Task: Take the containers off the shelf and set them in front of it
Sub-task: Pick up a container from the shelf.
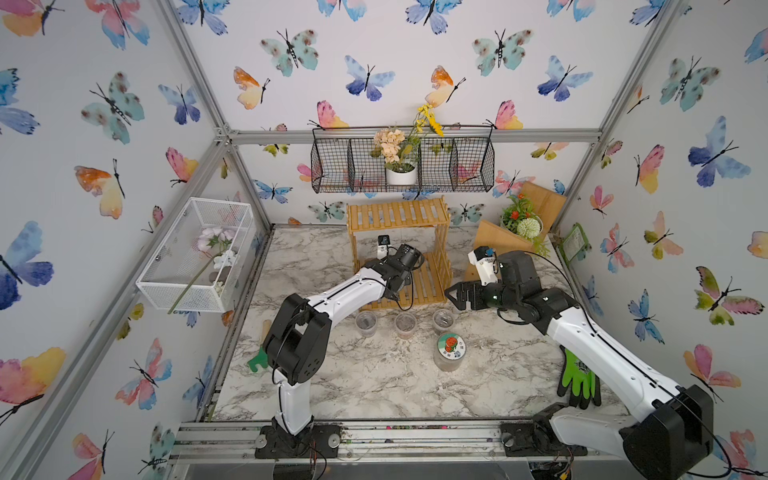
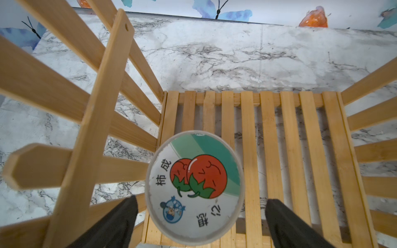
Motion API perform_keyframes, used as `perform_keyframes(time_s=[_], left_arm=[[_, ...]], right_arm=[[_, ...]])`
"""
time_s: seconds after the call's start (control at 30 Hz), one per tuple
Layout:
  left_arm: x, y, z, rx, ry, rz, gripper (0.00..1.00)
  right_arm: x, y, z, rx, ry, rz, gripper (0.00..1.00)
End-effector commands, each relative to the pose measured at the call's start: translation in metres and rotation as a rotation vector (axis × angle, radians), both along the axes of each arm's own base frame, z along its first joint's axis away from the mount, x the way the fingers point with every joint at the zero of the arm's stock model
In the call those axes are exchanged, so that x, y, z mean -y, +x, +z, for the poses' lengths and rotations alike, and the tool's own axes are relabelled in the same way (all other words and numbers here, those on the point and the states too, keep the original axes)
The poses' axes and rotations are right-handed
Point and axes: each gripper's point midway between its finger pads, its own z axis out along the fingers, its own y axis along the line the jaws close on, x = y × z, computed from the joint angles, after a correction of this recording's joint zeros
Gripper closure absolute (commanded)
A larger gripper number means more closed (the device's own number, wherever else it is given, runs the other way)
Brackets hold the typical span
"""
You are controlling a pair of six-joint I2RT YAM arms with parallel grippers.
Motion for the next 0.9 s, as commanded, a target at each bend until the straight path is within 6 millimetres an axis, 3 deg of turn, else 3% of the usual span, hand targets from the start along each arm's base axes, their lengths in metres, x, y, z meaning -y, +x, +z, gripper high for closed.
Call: perform_keyframes(time_s=[0.0,0.43,0.5,0.87], left_arm=[[-0.015,0.008,0.001,0.022,0.045,0.089,0.01],[-0.023,0.012,-0.015,-0.009,0.046,0.144,0.01],[-0.023,0.013,-0.031,-0.04,0.057,0.143,0.01],[-0.021,0.015,-0.057,-0.095,0.048,0.12,0.01]], right_arm=[[0.0,-0.002,0.014,0.024,0.013,0.024,0.02],[0.009,0.002,0.013,0.016,0.009,0.022,0.02],[0.01,0.003,0.012,0.014,0.009,0.02,0.02],[0.014,0.004,0.011,0.012,0.008,0.011,0.02]])
